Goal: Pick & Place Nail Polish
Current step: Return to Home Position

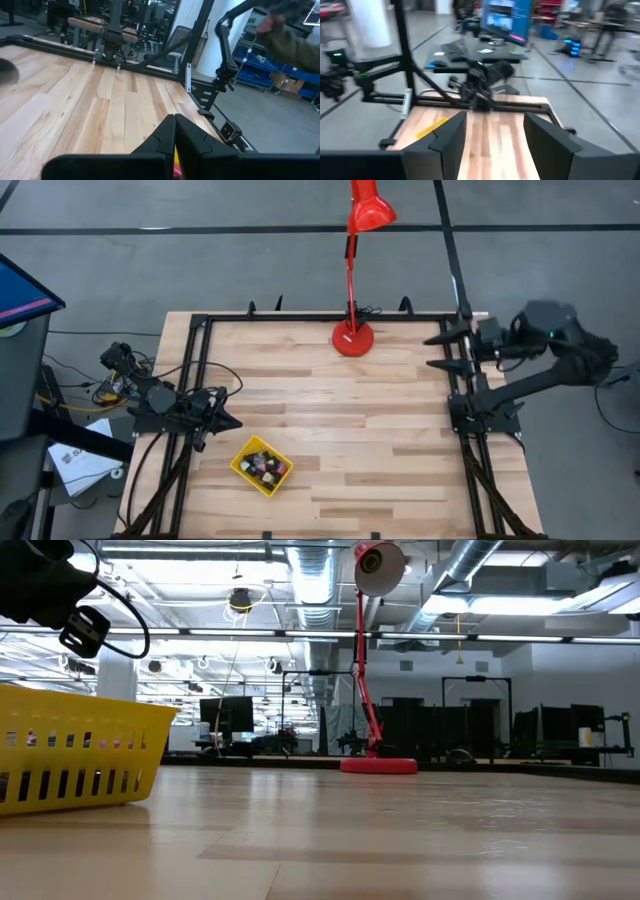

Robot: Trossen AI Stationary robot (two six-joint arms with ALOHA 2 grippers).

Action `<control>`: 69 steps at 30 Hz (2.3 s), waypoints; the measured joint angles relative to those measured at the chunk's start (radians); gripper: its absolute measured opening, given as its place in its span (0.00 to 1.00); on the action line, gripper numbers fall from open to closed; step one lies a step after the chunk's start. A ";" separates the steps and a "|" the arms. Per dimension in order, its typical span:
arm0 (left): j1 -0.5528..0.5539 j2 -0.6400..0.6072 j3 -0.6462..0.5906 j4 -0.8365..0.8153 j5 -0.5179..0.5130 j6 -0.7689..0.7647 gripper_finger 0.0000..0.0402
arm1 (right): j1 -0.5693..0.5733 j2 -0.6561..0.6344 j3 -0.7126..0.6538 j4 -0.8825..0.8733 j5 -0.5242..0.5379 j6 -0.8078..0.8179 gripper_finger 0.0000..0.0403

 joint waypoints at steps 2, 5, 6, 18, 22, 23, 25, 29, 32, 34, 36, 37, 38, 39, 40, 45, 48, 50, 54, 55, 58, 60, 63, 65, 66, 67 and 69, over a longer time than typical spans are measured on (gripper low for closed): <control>0.000 0.000 0.001 0.000 0.000 0.000 0.00 | 0.001 -0.134 -0.171 0.079 0.074 0.048 0.47; 0.000 0.000 0.001 0.000 0.000 0.000 0.00 | 0.000 -0.332 -0.423 0.239 0.170 0.107 0.46; 0.000 0.000 0.001 0.000 0.000 0.000 0.00 | 0.000 -0.399 -0.504 0.293 0.190 0.124 0.46; 0.000 0.001 0.001 0.007 0.001 0.000 0.00 | 0.000 -0.832 -1.120 0.586 0.257 0.245 0.47; 0.000 0.003 0.002 0.015 0.001 0.000 0.00 | 0.000 -0.794 -1.213 0.650 0.296 0.285 0.47; 0.000 0.008 0.002 0.018 0.000 0.000 0.00 | 0.000 -0.796 -1.244 0.652 0.300 0.286 0.47; 0.000 0.013 0.003 0.015 0.001 0.000 0.00 | 0.002 -0.804 -1.282 0.755 0.300 0.286 0.47; 0.000 0.019 0.003 0.021 0.003 0.000 0.00 | 0.000 -0.821 -1.386 0.839 0.303 0.288 0.46; 0.000 0.023 0.003 0.024 0.001 0.000 0.00 | 0.001 -0.833 -1.394 0.863 0.305 0.297 0.47; 0.000 0.026 0.002 0.023 0.001 0.000 0.00 | 0.001 -0.826 -1.395 0.847 0.304 0.304 0.47; 0.000 0.026 0.002 0.031 0.000 0.000 0.00 | 0.001 -0.827 -1.395 0.852 0.303 0.304 0.48; 0.000 0.027 0.002 0.031 0.000 0.000 0.00 | 0.001 -0.827 -1.395 0.849 0.303 0.304 0.48; 0.000 0.028 0.002 0.031 0.001 0.000 0.00 | 0.002 -0.826 -1.395 0.848 0.303 0.304 0.48; 0.000 0.028 0.002 0.031 0.001 0.000 0.00 | 0.002 -0.826 -1.395 0.847 0.303 0.304 0.47; 0.000 0.027 0.002 0.033 0.001 0.000 0.00 | 0.002 -0.826 -1.395 0.840 0.303 0.304 0.47; 0.000 0.027 0.002 0.037 0.001 0.000 0.00 | 0.002 -0.826 -1.395 0.838 0.303 0.304 0.47; 0.000 0.027 0.002 0.038 0.001 0.000 0.00 | 0.002 -0.826 -1.395 0.838 0.303 0.304 0.47; 0.000 0.027 0.002 0.038 0.001 0.000 0.00 | 0.002 -0.826 -1.395 0.838 0.302 0.304 0.47; 0.000 0.027 0.002 0.039 0.001 0.000 0.00 | 0.002 -0.826 -1.395 0.837 0.302 0.304 0.48; 0.000 0.027 0.002 0.041 0.001 0.000 0.00 | 0.002 -0.826 -1.395 0.837 0.302 0.304 0.48; 0.000 0.027 0.002 0.045 0.001 0.000 0.00 | 0.002 -0.826 -1.396 0.837 0.302 0.304 0.47; 0.000 0.027 0.002 0.045 0.001 0.000 0.00 | 0.002 -0.826 -1.396 0.837 0.302 0.304 0.47; 0.000 0.027 0.002 0.045 0.001 0.000 0.00 | 0.002 -0.826 -1.396 0.837 0.302 0.304 0.46; 0.000 0.027 0.002 0.045 0.001 0.000 0.00 | 0.002 -0.826 -1.396 0.837 0.302 0.304 0.47; 0.000 0.027 0.002 0.045 0.001 0.000 0.00 | 0.002 -0.826 -1.396 0.837 0.302 0.304 0.47; 0.000 0.027 0.002 0.045 0.001 0.000 0.00 | 0.002 -0.826 -1.396 0.837 0.302 0.304 0.47; 0.000 0.027 0.002 0.045 0.001 0.000 0.00 | 0.002 -0.826 -1.396 0.837 0.302 0.304 0.47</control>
